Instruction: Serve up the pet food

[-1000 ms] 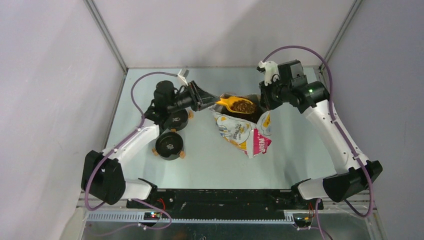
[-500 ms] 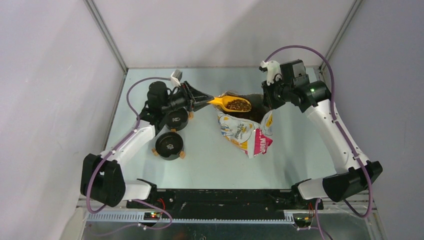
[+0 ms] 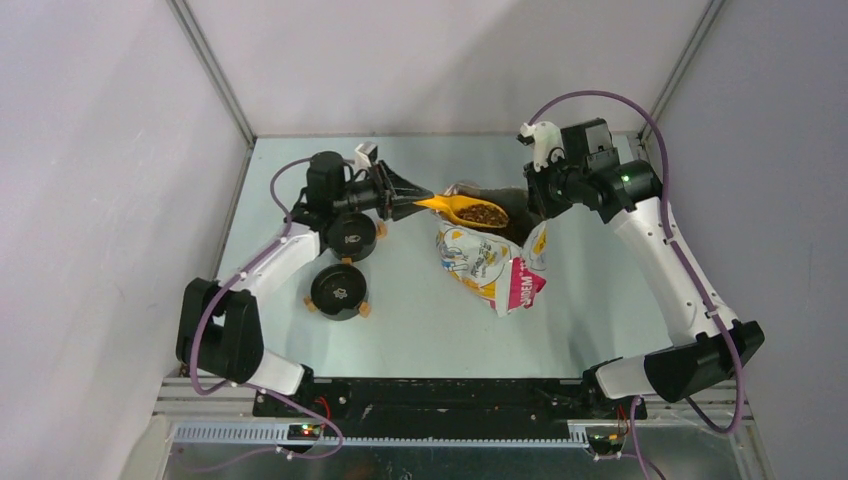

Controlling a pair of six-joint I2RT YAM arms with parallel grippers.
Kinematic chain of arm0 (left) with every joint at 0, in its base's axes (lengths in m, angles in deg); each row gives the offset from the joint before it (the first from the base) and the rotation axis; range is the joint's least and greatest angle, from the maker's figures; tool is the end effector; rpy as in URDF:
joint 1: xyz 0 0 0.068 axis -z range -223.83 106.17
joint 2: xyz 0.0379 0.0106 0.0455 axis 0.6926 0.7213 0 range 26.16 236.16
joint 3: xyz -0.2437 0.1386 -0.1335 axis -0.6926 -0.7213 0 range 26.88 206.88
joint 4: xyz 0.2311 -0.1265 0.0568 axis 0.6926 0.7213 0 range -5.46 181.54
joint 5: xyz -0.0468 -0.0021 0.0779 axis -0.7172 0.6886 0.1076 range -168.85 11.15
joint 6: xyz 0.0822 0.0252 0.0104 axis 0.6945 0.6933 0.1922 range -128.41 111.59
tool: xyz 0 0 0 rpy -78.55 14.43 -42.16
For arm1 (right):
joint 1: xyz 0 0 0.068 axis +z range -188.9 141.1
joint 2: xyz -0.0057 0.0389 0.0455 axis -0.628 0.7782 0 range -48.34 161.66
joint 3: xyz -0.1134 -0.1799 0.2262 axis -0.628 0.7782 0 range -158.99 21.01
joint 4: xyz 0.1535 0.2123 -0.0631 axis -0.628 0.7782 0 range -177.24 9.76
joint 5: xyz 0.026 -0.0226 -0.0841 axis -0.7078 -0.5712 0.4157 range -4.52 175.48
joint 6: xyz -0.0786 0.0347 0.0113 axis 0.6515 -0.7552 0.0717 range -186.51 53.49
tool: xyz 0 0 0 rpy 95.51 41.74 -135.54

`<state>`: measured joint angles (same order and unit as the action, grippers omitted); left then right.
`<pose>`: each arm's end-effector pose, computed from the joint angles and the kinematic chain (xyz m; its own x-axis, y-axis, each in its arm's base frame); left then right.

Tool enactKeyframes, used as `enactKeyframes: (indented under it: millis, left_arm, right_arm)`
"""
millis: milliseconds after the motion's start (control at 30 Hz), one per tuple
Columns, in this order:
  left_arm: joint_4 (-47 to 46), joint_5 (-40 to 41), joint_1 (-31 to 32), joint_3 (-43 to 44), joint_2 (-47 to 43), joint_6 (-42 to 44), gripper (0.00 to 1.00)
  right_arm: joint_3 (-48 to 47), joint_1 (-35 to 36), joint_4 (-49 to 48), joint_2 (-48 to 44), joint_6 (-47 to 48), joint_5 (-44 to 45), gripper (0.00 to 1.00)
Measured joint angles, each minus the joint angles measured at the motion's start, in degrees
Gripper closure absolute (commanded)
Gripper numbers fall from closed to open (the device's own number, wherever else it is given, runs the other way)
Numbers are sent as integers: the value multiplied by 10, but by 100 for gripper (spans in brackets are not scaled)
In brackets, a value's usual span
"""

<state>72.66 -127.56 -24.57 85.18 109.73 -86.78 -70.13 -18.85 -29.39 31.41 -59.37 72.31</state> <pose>0.3228 -0.1738 0.3316 -0.9332 -0.3585 -0.0259 -0.0309 0.1518 -0.9879 0.2807 0.1210 0.4126 -0.6158 -0.3535 -0.7042 -0.5622 0.8233 0.0783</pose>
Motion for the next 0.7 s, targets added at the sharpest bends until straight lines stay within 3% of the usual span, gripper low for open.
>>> enactKeyframes:
  millis: [200, 433, 700]
  left_arm:
    - [-7, -9, -6, 1, -8, -38, 100]
    - [-83, -14, 72, 38, 33, -78, 100]
    - [-177, -47, 27, -6, 50, -149, 100]
  right_arm:
    - [0, 0, 1, 0, 9, -1, 100]
    - [0, -2, 9, 0, 14, -1, 100]
    - [0, -2, 8, 0, 24, -2, 100]
